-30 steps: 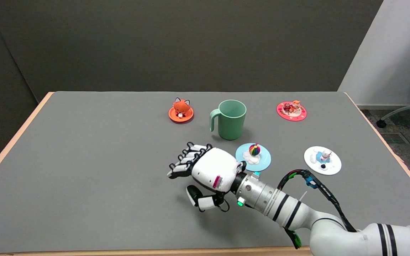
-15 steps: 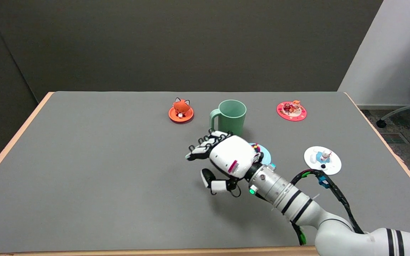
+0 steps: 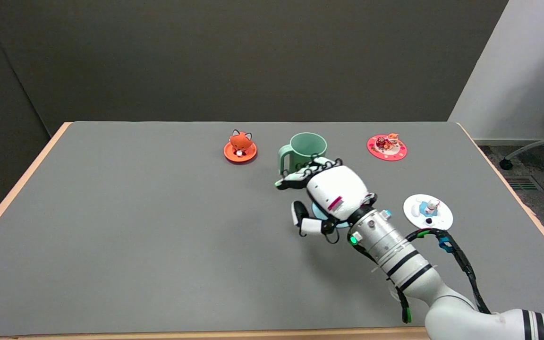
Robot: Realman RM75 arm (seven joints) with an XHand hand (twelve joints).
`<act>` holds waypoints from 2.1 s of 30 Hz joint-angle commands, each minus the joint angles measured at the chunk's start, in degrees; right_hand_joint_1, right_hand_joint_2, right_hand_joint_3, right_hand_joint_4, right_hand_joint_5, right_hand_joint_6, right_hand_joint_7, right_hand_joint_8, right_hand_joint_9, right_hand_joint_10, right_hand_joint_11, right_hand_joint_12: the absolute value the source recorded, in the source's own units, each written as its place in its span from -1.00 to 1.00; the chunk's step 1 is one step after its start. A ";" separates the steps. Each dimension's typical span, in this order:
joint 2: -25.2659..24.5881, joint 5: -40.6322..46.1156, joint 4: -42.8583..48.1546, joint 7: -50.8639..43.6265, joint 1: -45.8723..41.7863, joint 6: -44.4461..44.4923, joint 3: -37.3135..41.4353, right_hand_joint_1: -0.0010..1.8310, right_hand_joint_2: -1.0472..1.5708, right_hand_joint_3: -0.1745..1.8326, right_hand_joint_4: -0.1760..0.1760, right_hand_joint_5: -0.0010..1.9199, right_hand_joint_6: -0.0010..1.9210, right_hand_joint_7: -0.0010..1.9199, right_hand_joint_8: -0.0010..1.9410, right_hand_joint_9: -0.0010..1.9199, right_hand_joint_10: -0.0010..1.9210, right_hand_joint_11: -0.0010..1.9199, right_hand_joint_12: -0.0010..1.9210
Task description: Pick up the white cup lid.
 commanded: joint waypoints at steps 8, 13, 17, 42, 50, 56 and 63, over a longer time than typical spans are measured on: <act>0.71 12.76 1.45 -4.38 -5.00 18.46 1.82 -0.01 0.42 0.14 0.86 -0.19 -0.78 -0.16 -0.82 -0.15 -0.78 -0.49 -0.10; 0.38 15.83 2.20 -4.38 -7.26 24.62 2.44 -0.01 0.42 0.14 0.88 -0.18 -0.78 -0.15 -0.82 -0.14 -0.78 -0.49 -0.09; -0.26 16.05 2.18 -4.38 -9.69 27.09 4.63 -0.02 0.42 0.14 0.90 -0.18 -0.78 -0.14 -0.82 -0.14 -0.78 -0.50 -0.08; -1.75 21.65 2.51 -4.38 -15.84 32.99 13.18 -0.08 0.41 0.10 0.70 -0.15 -0.79 -0.09 -0.82 -0.08 -0.68 -0.59 0.02; -1.60 22.79 2.11 -4.38 -17.77 33.89 14.80 -0.10 0.40 0.09 0.55 -0.19 -0.80 -0.08 -0.82 -0.12 -0.58 -0.70 0.11; -1.60 23.84 2.61 -4.38 -18.62 34.03 15.57 -0.12 0.38 0.13 0.36 -0.27 -0.81 -0.16 -0.82 -0.14 -0.69 -0.73 0.12; -1.44 25.17 4.48 -4.38 -18.45 33.08 15.65 -0.14 0.33 0.18 0.21 -0.41 -0.82 -0.33 -0.84 -0.19 -0.74 -0.75 0.09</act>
